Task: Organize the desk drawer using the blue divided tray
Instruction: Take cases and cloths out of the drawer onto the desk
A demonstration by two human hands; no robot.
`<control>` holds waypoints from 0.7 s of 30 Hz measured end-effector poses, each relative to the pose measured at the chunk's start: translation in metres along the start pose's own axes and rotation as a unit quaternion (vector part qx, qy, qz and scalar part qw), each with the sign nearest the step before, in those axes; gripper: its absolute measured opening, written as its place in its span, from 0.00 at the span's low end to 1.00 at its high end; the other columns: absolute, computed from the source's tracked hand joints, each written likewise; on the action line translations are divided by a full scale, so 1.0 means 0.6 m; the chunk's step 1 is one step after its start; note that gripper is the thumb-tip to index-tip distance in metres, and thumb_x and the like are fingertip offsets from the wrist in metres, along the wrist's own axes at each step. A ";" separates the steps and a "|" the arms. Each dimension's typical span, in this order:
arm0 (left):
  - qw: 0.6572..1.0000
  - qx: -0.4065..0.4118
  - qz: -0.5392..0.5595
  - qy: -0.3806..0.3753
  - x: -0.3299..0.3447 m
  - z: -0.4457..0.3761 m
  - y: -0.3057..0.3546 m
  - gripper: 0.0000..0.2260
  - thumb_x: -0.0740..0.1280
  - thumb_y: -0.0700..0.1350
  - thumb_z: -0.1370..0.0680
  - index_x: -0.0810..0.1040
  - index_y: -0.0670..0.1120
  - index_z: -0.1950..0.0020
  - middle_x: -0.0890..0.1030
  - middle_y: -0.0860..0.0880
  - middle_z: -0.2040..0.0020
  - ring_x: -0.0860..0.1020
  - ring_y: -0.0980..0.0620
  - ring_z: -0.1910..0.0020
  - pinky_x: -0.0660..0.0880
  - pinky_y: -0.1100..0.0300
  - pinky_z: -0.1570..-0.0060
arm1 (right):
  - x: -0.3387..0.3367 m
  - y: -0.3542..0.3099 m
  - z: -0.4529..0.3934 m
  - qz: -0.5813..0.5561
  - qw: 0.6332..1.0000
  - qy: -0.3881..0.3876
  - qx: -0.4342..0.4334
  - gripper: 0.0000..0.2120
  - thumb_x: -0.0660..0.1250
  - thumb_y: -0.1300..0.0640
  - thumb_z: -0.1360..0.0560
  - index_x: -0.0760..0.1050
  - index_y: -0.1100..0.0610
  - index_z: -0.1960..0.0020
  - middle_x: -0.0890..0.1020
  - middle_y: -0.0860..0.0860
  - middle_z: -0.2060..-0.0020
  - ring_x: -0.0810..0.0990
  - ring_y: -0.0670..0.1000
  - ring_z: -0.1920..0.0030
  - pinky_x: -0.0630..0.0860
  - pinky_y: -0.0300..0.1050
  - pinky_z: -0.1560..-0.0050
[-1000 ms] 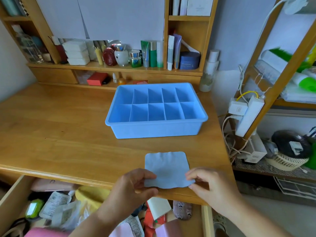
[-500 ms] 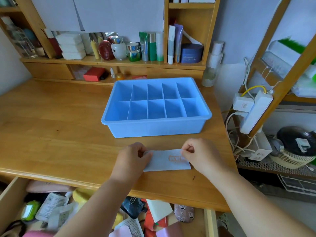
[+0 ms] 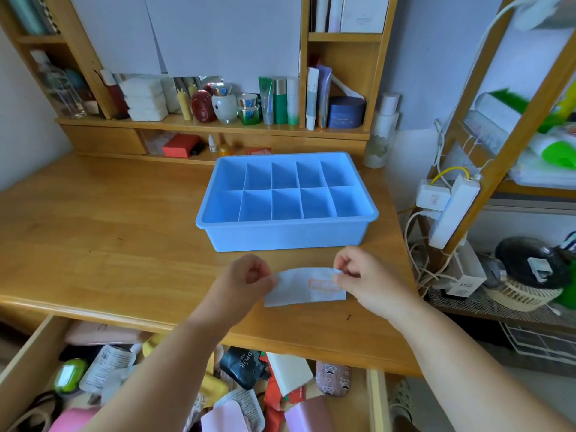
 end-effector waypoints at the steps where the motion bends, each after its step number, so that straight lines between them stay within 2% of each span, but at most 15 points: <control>1: 0.997 -0.011 0.075 0.005 -0.002 0.016 0.000 0.05 0.68 0.42 0.24 0.74 0.48 0.58 0.76 0.54 0.70 0.73 0.56 0.69 0.69 0.63 0.67 | -0.001 -0.002 0.010 -0.064 0.998 0.005 0.012 0.07 0.64 0.57 0.24 0.71 0.45 0.56 0.81 0.45 0.57 0.78 0.43 0.60 0.69 0.37 0.65; 3: 0.976 -0.053 0.212 0.014 0.009 0.031 -0.004 0.05 0.65 0.39 0.22 0.73 0.47 0.55 0.78 0.48 0.63 0.77 0.51 0.62 0.75 0.58 0.62 | 0.003 0.000 0.017 -0.191 0.980 -0.004 0.053 0.08 0.64 0.60 0.23 0.71 0.47 0.55 0.82 0.49 0.53 0.81 0.47 0.55 0.76 0.42 0.60; 4: 0.965 -0.077 0.249 0.024 0.017 0.038 -0.007 0.06 0.63 0.38 0.21 0.71 0.48 0.55 0.78 0.45 0.61 0.78 0.49 0.61 0.75 0.57 0.63 | 0.008 0.000 0.022 -0.217 0.974 -0.011 0.067 0.08 0.64 0.61 0.23 0.71 0.48 0.55 0.82 0.51 0.53 0.82 0.49 0.54 0.78 0.45 0.59; 8: 0.956 -0.135 0.255 0.052 0.041 0.064 -0.019 0.08 0.62 0.38 0.21 0.73 0.48 0.59 0.76 0.44 0.56 0.78 0.45 0.54 0.78 0.56 0.64 | 0.030 -0.001 0.041 -0.181 0.981 -0.006 0.072 0.10 0.62 0.64 0.23 0.72 0.52 0.60 0.81 0.50 0.59 0.81 0.51 0.54 0.80 0.52 0.59; 9: 0.955 -0.138 0.258 0.046 0.043 0.068 -0.021 0.07 0.63 0.37 0.22 0.74 0.47 0.58 0.76 0.44 0.55 0.78 0.45 0.52 0.79 0.57 0.64 | 0.033 -0.001 0.044 -0.171 0.983 0.001 0.067 0.11 0.62 0.64 0.23 0.74 0.51 0.61 0.81 0.50 0.61 0.80 0.50 0.54 0.79 0.51 0.60; 10: 0.957 -0.134 0.255 0.040 0.044 0.072 -0.021 0.06 0.65 0.36 0.23 0.75 0.47 0.57 0.76 0.44 0.54 0.78 0.45 0.53 0.79 0.58 0.65 | 0.035 -0.002 0.046 -0.157 0.986 0.010 0.062 0.12 0.62 0.64 0.23 0.75 0.50 0.61 0.81 0.49 0.61 0.80 0.49 0.55 0.77 0.45 0.62; 12: 0.977 -0.100 0.177 0.057 0.042 0.077 -0.021 0.09 0.67 0.34 0.25 0.75 0.49 0.54 0.78 0.43 0.55 0.79 0.48 0.59 0.77 0.62 0.68 | 0.036 -0.007 0.052 -0.121 0.991 0.029 0.050 0.11 0.63 0.63 0.24 0.75 0.47 0.57 0.82 0.45 0.60 0.80 0.44 0.57 0.71 0.33 0.66; 13: 0.986 -0.072 0.127 0.078 0.042 0.080 -0.017 0.12 0.68 0.34 0.27 0.74 0.51 0.53 0.78 0.42 0.56 0.78 0.50 0.63 0.75 0.64 0.70 | 0.038 -0.009 0.055 -0.109 0.992 0.038 0.043 0.11 0.64 0.63 0.24 0.74 0.46 0.53 0.82 0.44 0.59 0.80 0.44 0.57 0.69 0.32 0.66; 15: 0.989 -0.011 0.075 0.128 0.046 0.086 0.000 0.16 0.68 0.34 0.28 0.72 0.54 0.52 0.78 0.43 0.60 0.74 0.56 0.69 0.71 0.67 0.73 | 0.044 -0.015 0.061 -0.100 0.993 0.055 0.027 0.14 0.66 0.62 0.26 0.72 0.46 0.47 0.82 0.46 0.60 0.80 0.45 0.58 0.69 0.34 0.64; 17: 0.985 0.029 0.064 0.156 0.060 0.095 0.017 0.17 0.69 0.35 0.29 0.70 0.56 0.51 0.77 0.49 0.63 0.72 0.60 0.72 0.68 0.70 0.74 | 0.055 -0.024 0.069 -0.099 0.992 0.072 0.010 0.16 0.68 0.61 0.27 0.70 0.45 0.45 0.82 0.47 0.62 0.79 0.45 0.60 0.71 0.35 0.63; 21: 0.982 0.063 0.113 0.135 0.103 0.114 0.040 0.18 0.70 0.35 0.28 0.69 0.57 0.51 0.76 0.51 0.64 0.75 0.61 0.73 0.70 0.71 0.73 | 0.075 -0.040 0.084 -0.161 0.982 0.097 0.001 0.15 0.70 0.58 0.27 0.70 0.42 0.48 0.83 0.47 0.62 0.81 0.45 0.64 0.78 0.39 0.64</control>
Point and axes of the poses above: each hand's wrist, its own z-axis away from the middle knuckle, its own x-axis out of the palm, y = z × x, the point moved 1 cm from there along -z, towards the middle knuckle
